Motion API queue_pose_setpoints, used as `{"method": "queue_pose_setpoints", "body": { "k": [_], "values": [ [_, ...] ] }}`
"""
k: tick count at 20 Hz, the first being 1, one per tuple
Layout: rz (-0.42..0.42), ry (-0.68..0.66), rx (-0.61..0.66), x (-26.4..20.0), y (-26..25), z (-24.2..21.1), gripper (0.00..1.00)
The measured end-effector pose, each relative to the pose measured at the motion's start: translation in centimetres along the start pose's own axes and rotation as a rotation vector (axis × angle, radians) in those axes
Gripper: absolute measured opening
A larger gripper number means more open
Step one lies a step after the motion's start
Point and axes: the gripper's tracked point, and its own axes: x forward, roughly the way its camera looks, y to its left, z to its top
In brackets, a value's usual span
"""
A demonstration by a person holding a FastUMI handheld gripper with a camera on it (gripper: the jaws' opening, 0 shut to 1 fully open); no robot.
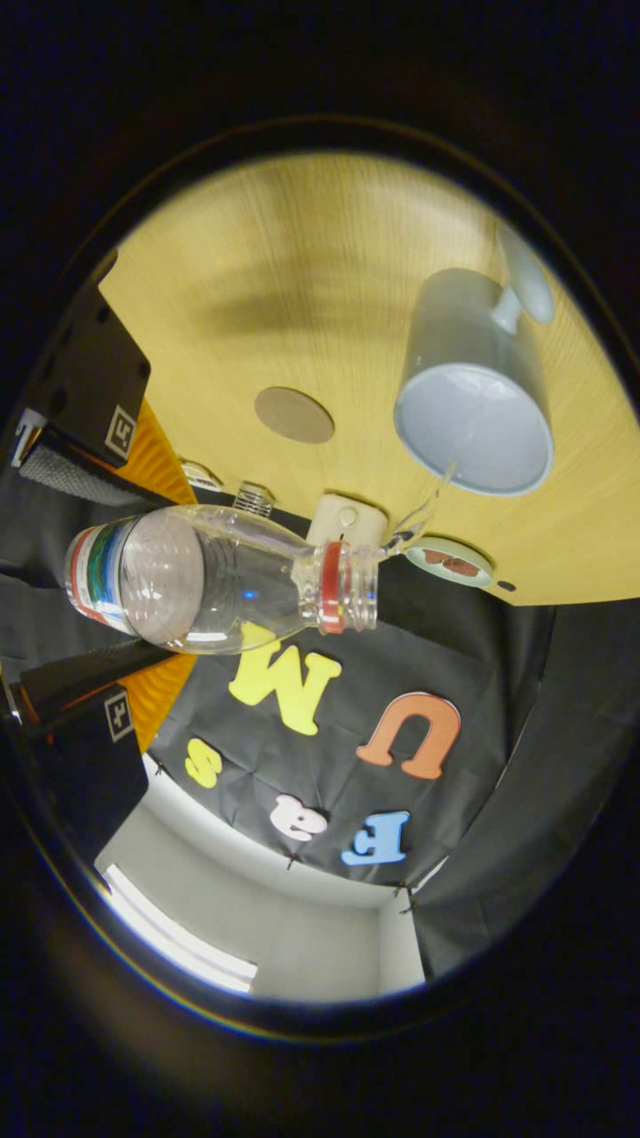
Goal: Take the bottle from table, then pour the juice into the cup, finally place the bottle on the coaster
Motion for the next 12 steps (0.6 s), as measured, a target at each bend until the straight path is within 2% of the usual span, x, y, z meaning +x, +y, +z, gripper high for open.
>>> {"method": "queue_pose_setpoints", "body": {
  "k": [12],
  "values": [
    [-0.035,-0.007,-0.04,-0.5,-2.0,0.3,0.79]
  ]
}}
